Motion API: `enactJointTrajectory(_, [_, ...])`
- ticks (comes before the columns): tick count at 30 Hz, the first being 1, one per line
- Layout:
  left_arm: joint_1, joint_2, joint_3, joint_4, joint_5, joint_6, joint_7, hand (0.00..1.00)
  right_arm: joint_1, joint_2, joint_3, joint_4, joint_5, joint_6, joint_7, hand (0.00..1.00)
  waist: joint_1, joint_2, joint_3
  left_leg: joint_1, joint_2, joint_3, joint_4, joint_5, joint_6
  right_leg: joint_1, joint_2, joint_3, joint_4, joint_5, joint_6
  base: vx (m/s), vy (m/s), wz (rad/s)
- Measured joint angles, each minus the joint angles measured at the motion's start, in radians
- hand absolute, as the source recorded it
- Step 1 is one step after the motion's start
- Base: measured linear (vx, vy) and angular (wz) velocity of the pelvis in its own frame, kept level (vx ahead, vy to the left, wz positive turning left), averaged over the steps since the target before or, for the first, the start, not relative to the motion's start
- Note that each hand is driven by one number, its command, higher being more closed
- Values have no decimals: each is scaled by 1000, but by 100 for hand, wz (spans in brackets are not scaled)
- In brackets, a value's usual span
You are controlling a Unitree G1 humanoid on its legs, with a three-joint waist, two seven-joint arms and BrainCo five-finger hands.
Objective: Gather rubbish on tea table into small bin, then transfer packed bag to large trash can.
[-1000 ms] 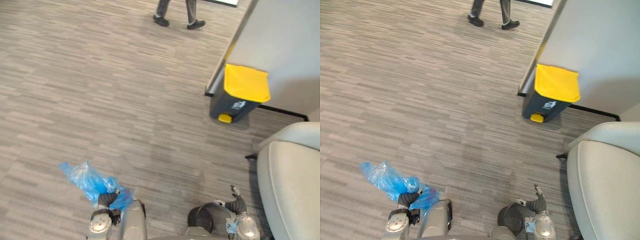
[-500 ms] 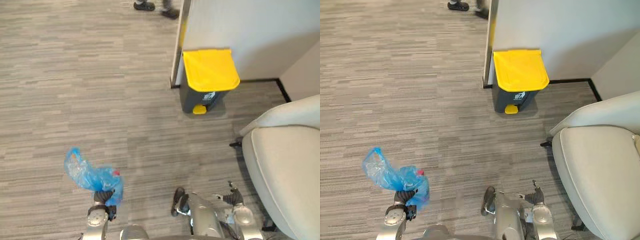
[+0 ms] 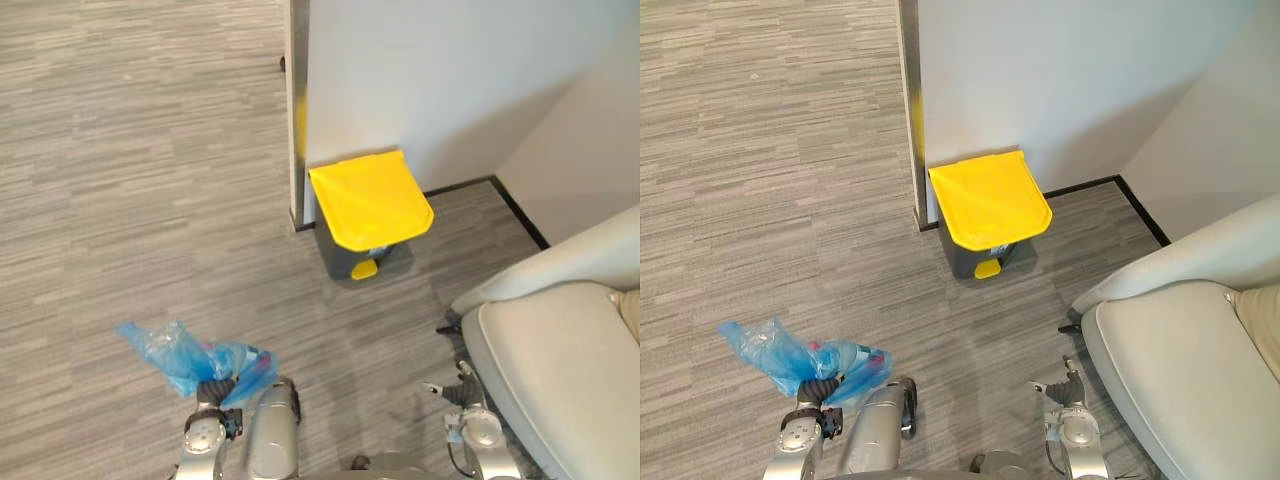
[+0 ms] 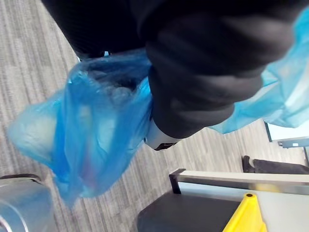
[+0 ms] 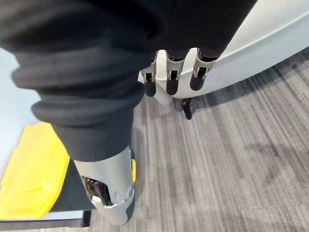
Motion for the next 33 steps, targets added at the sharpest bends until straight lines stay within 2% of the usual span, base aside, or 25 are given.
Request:
enactJointTrajectory(1, [8, 8, -13, -10, 0, 1, 1, 100, 6, 5, 4, 0, -6, -1, 1, 0, -5, 5, 3, 44, -5, 5, -1, -28, 13, -72, -21, -1, 187, 37, 86, 386, 142, -7])
enactJointTrajectory(2, [10, 19, -31, -11, -1, 2, 3, 100, 19, 7, 4, -1, -19, 0, 1, 0, -13, 8, 8, 96, -7, 5, -3, -54, 17, -139, -41, -13, 329, 32, 61, 392, 102, 8])
enactJointTrajectory(3, [10, 22, -35, -14, -5, 2, 4, 100, 26, 8, 4, -1, -23, 2, 1, 0, -18, 8, 8, 114, -7, 7, -4, -61, 19, -160, -47, -29, 351, 26, 45, 473, 51, 26])
enactJointTrajectory(4, [11, 24, -35, -16, -6, 2, 11, 100, 33, 12, 4, -1, -28, 2, 1, 0, -28, 12, 10, 148, -8, 5, -15, -77, 17, -210, -58, -55, 356, 9, 10, 403, -43, 18])
enactJointTrajectory(5, [2, 32, -32, -16, -6, 4, 22, 100, 30, 14, 4, -5, -28, 2, 1, 0, -30, 6, 10, 187, -5, 4, -34, -91, 7, -271, -58, -82, 314, -11, -31, 410, -72, 16])
enactJointTrajectory(6, [1, 33, -29, -16, -7, 4, 22, 100, 30, 14, 3, -9, -28, 2, 1, 0, -32, 5, 9, 197, -5, 1, -42, -94, 3, -292, -57, -91, 287, -16, -40, 409, -119, 17])
enactJointTrajectory(7, [-3, 34, -22, -13, -7, 4, 23, 100, 26, 9, 1, -8, -28, 0, 0, 0, -36, 5, 10, 220, -4, -13, -59, -94, 1, -321, -44, -98, 196, -13, -51, 327, -118, 27])
enactJointTrajectory(8, [-7, 34, -14, -12, -7, 4, 23, 100, 23, 6, 0, 2, -28, 0, 0, 0, -39, 4, 9, 232, -5, -21, -67, -94, -2, -330, -24, -96, 113, 5, -72, 411, -152, 47])
enactJointTrajectory(9, [-9, 37, -3, -10, -7, 4, 23, 100, 20, 2, -1, 16, -27, 2, -1, 0, -49, -17, -5, 253, -15, -41, -72, -100, -21, -317, -1, -78, -67, 137, -111, 516, -150, 61])
enactJointTrajectory(10, [-22, 19, 4, 12, -7, 11, 24, 100, 19, -16, -12, 32, -27, 5, -1, 0, -53, 23, -10, 267, 1, -78, -74, -108, -37, -291, 15, -91, -65, 157, -128, 506, -131, 44])
enactJointTrajectory(11, [-17, 5, 4, 9, -7, 11, 24, 100, 19, -25, -15, 32, -26, 7, -1, 0, -46, 40, -27, 266, 18, -81, -78, -96, -58, -284, 29, -101, -79, 153, -134, 507, -134, 24])
enactJointTrajectory(12, [-15, -13, 4, 9, -7, 10, 25, 100, 15, -31, -17, 23, -26, 7, -1, 0, -47, 59, -34, 271, 37, -91, -79, -69, -95, -255, 36, -121, -109, 142, -150, 321, -107, 12])
enactJointTrajectory(14, [-19, -34, 3, 7, -7, 10, 22, 100, 26, -31, -19, 16, -22, 8, -1, 0, -56, 68, -38, 259, 41, -111, -17, -17, -115, -196, 39, -155, -152, 142, -151, 406, -147, 43])
enactJointTrajectory(15, [-28, -49, 2, 3, -7, 10, 19, 100, 49, -30, -20, 2, -10, 7, -2, 0, -51, 61, -35, 187, 57, -130, 183, 86, -99, -100, 38, -170, -225, 142, -151, 347, -118, 39])
enactJointTrajectory(16, [-29, -53, 1, 1, -7, 10, 18, 100, 53, -29, -23, -2, 1, 6, -3, 0, -47, 56, -34, 150, 73, -133, 250, 78, -95, -70, 36, -173, -250, 142, -151, 326, -65, 30])
enactJointTrajectory(18, [-27, -54, -5, -4, -7, 10, 18, 100, 46, -20, -53, -6, 23, 6, -17, 0, -47, 54, -35, 59, 111, -99, 340, 29, -63, 1, 35, -180, -298, 142, -151, 282, 43, 4])
enactJointTrajectory(19, [-33, -54, -4, -9, -7, 10, 18, 100, 43, -20, -66, -6, 45, 5, -27, 0, -44, 47, -32, 19, 120, -70, 286, 16, -52, 18, 29, -181, -306, 141, -149, 283, 137, -11])
enactJointTrajectory(20, [-34, -54, -4, -12, -7, 10, 18, 100, 44, -18, -88, -6, 56, 6, -32, 0, -43, 63, -40, 4, 120, -37, 134, 33, -52, 25, 26, -182, -299, 134, -139, 215, 165, -9])
enactJointTrajectory(21, [-32, -55, -5, -16, -7, 10, 18, 100, 52, -21, -98, -9, 63, 6, -39, 0, -46, 74, -46, 6, 122, -19, 35, 106, -46, 24, 34, -185, -292, 124, -121, 217, 176, -3])
enactJointTrajectory(22, [-32, -43, -4, -15, -7, 10, 18, 100, 61, -3, -125, -5, 84, 9, -42, 0, -47, 63, -57, 19, 119, 11, -9, 76, -46, 23, 24, -177, -274, 83, -87, 216, 157, 12])
enactJointTrajectory(23, [-43, -27, -8, -15, -7, 10, 17, 100, 67, 14, -146, -5, 91, 12, -43, 0, -52, 37, -57, 27, 89, 11, -26, 72, -40, 20, 2, -178, -270, 78, -82, 206, 135, 15])
enactJointTrajectory(25, [-46, -13, -9, -15, -5, 10, 18, 100, 75, 23, -182, -5, 92, 14, -43, 0, -50, 22, -61, 41, 65, 12, -37, 69, -35, 26, -18, -175, -265, 81, -86, 154, 92, 12])
enactJointTrajectory(29, [-37, -7, -2, -12, -4, 10, 19, 100, 73, 26, -205, -6, 96, 14, -44, 0, -50, 13, -69, 96, 62, 57, -70, 65, -29, 40, -26, -139, -272, 86, -89, 71, 17, -17])
enactJointTrajectory(33, [-37, -9, 3, 6, -3, 11, 19, 100, 74, 28, -250, 19, 104, 19, -44, 0, -52, 20, -73, 102, 71, 70, -99, 67, -33, 41, -21, -122, -297, 88, -86, 0, -76, -17])
